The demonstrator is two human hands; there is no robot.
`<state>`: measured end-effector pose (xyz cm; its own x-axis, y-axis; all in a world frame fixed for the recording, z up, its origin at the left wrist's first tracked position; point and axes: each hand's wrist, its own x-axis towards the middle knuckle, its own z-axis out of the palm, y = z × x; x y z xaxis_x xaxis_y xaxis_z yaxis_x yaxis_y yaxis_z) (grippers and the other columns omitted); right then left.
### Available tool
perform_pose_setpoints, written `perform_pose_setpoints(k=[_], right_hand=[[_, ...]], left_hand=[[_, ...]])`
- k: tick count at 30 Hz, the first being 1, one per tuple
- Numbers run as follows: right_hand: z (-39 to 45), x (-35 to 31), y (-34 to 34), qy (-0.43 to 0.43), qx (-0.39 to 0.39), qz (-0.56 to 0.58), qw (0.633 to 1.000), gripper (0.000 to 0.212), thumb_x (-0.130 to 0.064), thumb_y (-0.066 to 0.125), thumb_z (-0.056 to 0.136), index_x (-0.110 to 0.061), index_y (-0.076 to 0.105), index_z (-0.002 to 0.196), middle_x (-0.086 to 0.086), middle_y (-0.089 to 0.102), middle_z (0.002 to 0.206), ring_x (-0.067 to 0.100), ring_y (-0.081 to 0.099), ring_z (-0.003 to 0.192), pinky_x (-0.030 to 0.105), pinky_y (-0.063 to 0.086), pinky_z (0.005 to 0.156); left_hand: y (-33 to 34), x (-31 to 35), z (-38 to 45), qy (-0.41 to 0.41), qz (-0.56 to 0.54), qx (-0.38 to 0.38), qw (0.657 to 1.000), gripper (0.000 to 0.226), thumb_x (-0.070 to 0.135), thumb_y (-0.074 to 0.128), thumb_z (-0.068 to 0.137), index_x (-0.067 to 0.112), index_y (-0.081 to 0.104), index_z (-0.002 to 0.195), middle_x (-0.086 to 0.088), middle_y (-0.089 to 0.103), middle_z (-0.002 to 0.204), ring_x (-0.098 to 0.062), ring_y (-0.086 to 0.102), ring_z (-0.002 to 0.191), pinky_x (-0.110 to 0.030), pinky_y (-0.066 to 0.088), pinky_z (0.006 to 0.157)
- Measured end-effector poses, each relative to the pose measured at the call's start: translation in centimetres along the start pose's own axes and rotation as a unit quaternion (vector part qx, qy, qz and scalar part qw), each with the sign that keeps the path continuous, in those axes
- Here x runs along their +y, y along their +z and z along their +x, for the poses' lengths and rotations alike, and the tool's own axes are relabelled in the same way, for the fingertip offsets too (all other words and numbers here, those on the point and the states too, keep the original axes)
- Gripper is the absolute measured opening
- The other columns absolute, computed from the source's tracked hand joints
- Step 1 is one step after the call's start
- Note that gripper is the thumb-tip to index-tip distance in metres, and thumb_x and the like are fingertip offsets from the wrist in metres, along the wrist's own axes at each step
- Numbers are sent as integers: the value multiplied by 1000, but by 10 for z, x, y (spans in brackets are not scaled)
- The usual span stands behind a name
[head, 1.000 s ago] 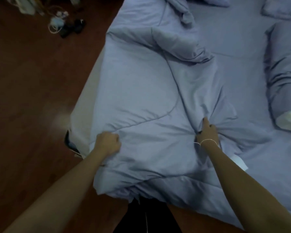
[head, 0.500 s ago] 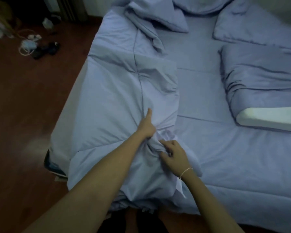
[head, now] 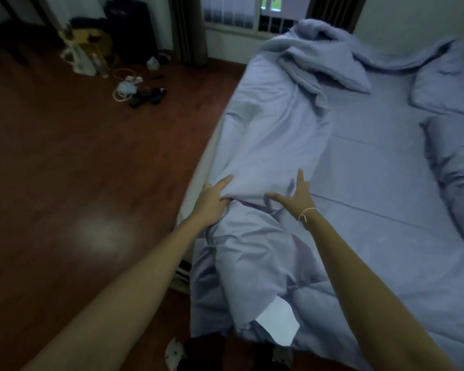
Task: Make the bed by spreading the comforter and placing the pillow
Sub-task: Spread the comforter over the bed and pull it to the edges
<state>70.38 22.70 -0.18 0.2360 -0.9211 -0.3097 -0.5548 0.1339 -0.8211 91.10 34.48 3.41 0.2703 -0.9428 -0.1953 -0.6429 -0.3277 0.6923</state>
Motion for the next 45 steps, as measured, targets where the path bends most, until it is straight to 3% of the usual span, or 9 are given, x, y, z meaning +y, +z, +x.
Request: perform_pose_setpoints(k=[4, 9, 14, 17, 21, 25, 28, 30, 45], right_hand=[[8, -46, 83, -33, -57, -94, 993, 133, -41, 88, 58, -41, -10, 148, 10, -17, 159, 36, 10, 147, 52, 40, 104], [2, -98, 182, -66, -72, -162, 982, 119, -34, 83, 68, -32, -1, 151, 20, -18, 157, 34, -1, 148, 43, 18, 117], [2, -133, 253, -71, -102, -190, 974, 90, -40, 75, 77, -32, 22, 149, 16, -16, 158, 35, 31, 140, 35, 28, 112], [19, -153, 293, -83, -142, -197, 966, 83, -39, 72, 80, -32, 26, 148, 16, -9, 159, 35, 28, 141, 35, 29, 112], [44, -165, 345, -60, -155, -206, 964, 83, -44, 73, 78, -33, 27, 147, 16, 3, 158, 37, 29, 139, 41, 31, 112], [70, -167, 388, -25, -156, -137, 978, 74, -36, 74, 77, -29, 39, 141, 9, 32, 144, 31, 45, 125, 42, 41, 105], [87, -172, 410, 39, -130, -55, 989, 67, -30, 71, 76, -34, 43, 137, 5, 36, 149, 25, 52, 115, 43, 42, 106], [96, -181, 422, 54, -116, -46, 991, 62, -26, 69, 80, -29, 45, 137, 4, 39, 148, 26, 48, 124, 41, 38, 109], [202, -254, 397, 83, 13, -87, 993, 63, -27, 68, 84, -17, 41, 140, 8, 38, 147, 27, 40, 134, 37, 33, 110]], left_hand=[[-84, -68, -17, 3, 19, 24, 1000, 55, 14, 51, 94, 29, 34, 144, -22, 43, 118, -38, 48, 114, -20, 31, 93], [-168, -144, -35, -12, 41, 46, 998, 55, 16, 52, 93, 33, 35, 143, -8, 35, 102, -34, 51, 104, -16, 29, 87], [-221, -214, -30, -37, 82, 56, 994, 59, 3, 52, 90, 27, 38, 142, -11, 36, 102, -38, 52, 105, -22, 34, 88], [-239, -253, -17, -56, 89, 64, 992, 62, -5, 43, 89, 23, 35, 144, -12, 36, 99, -37, 51, 105, -21, 32, 86], [-245, -304, 11, -84, 93, 36, 992, 65, -5, 38, 88, 22, 30, 146, -24, 44, 125, -39, 43, 122, -35, 30, 110], [-251, -343, 44, -117, 92, 26, 989, 60, -4, 43, 89, 14, 31, 146, -23, 44, 132, -36, 44, 124, -34, 32, 107], [-263, -360, 63, -136, 106, -41, 984, 57, 9, 51, 92, 13, 31, 145, -22, 42, 134, -34, 46, 123, -33, 34, 105], [-274, -371, 81, -141, 130, -78, 978, 57, 15, 52, 93, 15, 30, 146, -18, 40, 137, -33, 45, 126, -35, 36, 107], [-357, -372, 275, 10, 247, -109, 963, 51, 25, 47, 95, 21, 32, 144, -12, 41, 138, -33, 48, 123, -42, 43, 102]])
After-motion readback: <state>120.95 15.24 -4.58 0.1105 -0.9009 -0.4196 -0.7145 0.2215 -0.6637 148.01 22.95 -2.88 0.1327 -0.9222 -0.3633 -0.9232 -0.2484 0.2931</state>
